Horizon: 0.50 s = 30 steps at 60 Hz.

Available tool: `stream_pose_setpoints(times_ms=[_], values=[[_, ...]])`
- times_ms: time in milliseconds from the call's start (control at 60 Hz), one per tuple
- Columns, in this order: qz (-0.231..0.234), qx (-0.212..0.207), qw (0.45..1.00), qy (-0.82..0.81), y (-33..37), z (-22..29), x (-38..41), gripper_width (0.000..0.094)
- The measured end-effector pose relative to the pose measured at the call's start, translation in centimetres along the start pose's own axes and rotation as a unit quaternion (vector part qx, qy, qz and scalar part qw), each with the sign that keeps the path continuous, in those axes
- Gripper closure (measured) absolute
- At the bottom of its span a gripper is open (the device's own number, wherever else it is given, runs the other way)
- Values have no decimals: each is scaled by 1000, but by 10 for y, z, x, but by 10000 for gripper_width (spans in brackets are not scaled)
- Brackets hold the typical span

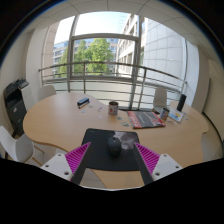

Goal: Arrange mouse

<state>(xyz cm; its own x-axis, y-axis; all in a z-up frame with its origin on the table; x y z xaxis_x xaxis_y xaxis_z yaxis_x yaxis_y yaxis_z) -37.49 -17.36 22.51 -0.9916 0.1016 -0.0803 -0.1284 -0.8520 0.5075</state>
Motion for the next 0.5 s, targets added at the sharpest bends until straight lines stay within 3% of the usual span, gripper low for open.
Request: stream_pose_setpoints(times_ms=[283, 500], values=[[-9, 1, 1000, 7, 95, -33, 19, 91], [-13, -3, 1000, 2, 122, -40, 24, 91]])
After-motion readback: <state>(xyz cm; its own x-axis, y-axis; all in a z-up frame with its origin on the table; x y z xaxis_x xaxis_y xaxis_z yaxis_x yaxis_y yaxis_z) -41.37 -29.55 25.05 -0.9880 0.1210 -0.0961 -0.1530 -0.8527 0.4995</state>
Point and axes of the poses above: the point between the fingertips, and its own axes, seen from behind it with the camera up: x to the left, z up, y backward, against the way the camera looks, the point moved 10 cm from there along y, backward, against the way the camera looks, and after that the axes turned 1 degree about -x, right-handed, at the moved point
